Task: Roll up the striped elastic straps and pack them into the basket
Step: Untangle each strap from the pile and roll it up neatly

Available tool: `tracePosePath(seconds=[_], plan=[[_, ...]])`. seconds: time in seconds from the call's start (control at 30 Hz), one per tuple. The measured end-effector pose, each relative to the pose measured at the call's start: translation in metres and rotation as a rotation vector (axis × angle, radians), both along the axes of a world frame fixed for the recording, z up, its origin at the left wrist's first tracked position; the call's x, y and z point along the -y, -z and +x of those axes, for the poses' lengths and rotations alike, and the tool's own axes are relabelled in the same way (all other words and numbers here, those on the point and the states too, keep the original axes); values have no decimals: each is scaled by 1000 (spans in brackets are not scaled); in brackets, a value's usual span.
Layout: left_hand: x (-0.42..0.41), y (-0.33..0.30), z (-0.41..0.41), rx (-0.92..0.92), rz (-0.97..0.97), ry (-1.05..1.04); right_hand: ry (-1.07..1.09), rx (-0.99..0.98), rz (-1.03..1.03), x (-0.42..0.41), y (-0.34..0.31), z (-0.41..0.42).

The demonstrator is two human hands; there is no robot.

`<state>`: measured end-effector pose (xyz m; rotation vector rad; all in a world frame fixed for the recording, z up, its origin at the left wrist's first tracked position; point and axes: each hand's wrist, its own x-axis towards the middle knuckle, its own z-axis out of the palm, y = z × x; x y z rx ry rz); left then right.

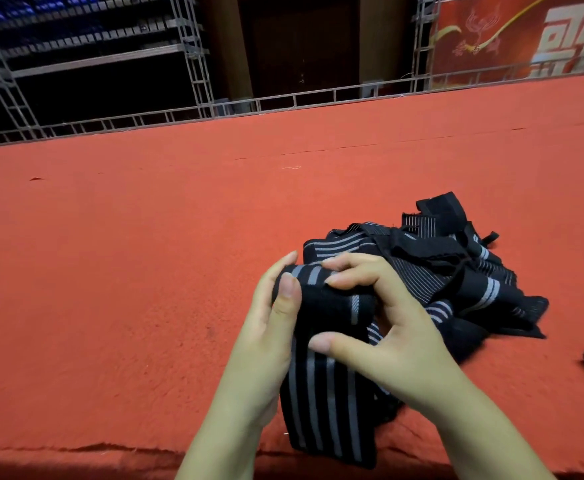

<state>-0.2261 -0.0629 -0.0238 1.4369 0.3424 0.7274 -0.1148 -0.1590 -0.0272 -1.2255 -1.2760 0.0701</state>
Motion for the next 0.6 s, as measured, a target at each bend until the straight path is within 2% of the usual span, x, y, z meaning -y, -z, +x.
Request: tracePosePath(seconds=[0.17,0.3,0.43,0.6], plan=[[-1,2,-1,49,-14,11,-60,-112,-15,2,-1,4],[-3,2,-2,101,16,37,-61,-367,-117,2,3,4],[-5,1,-4,102,79,17,-230,-597,-241,2,5,6],[-5,1,-11,54,211,31,-347,-656,-294,5,2,8]])
